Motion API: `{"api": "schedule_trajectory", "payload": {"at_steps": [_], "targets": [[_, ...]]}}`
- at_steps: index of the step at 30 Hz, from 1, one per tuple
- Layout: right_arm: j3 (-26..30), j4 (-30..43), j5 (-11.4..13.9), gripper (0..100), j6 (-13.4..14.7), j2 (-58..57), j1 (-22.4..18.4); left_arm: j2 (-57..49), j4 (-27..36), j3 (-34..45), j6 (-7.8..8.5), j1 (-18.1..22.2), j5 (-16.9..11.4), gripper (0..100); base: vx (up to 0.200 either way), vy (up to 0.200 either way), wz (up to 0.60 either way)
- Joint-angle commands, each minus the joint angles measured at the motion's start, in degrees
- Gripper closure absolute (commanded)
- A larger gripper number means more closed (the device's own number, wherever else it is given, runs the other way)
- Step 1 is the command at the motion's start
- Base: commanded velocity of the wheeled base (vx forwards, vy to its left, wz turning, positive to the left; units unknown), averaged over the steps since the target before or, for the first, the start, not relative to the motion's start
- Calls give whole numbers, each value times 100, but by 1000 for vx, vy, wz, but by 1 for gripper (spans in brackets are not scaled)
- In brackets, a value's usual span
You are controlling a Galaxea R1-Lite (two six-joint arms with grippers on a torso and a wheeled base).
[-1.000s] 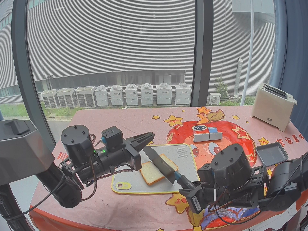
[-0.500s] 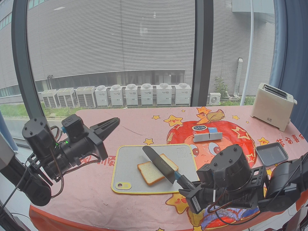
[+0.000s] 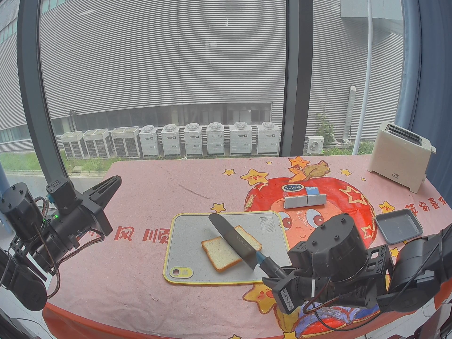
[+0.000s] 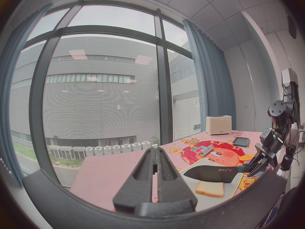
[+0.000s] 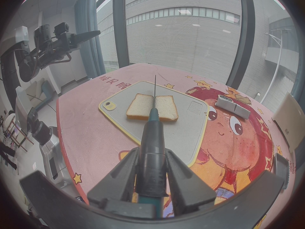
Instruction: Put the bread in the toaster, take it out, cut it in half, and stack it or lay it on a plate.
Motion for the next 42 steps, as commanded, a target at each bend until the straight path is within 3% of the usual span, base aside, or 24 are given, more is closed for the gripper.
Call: {"api": "schedule_trajectory", "payload": {"at_steps": [1, 6, 16, 29, 32, 36, 42], "targets": [[-5, -6, -50, 100, -3, 27, -1, -376, 1, 304, -9, 52, 199, 100, 0, 0, 0], [-31, -15, -59, 100, -3, 150, -36, -569, -26, 708, 34, 69, 383, 100, 0, 0, 0], [57, -586, -68, 100, -12, 281, -71, -1140, 1, 1165, 43, 78, 392, 100, 0, 0, 0], [66, -595, -68, 100, -12, 185, -45, -2089, 159, 1183, 52, 87, 401, 100, 0, 0, 0], [48, -604, -68, 100, -12, 185, -45, -2722, 651, 1183, 149, 78, 383, 100, 0, 0, 0], [48, -604, -112, 100, -12, 158, -54, -3707, 1767, 1174, 368, 69, 366, 100, 0, 0, 0], [39, -604, -112, 100, -12, 106, -63, -5254, 3771, 946, 386, 87, 427, 100, 0, 0, 0]]}}
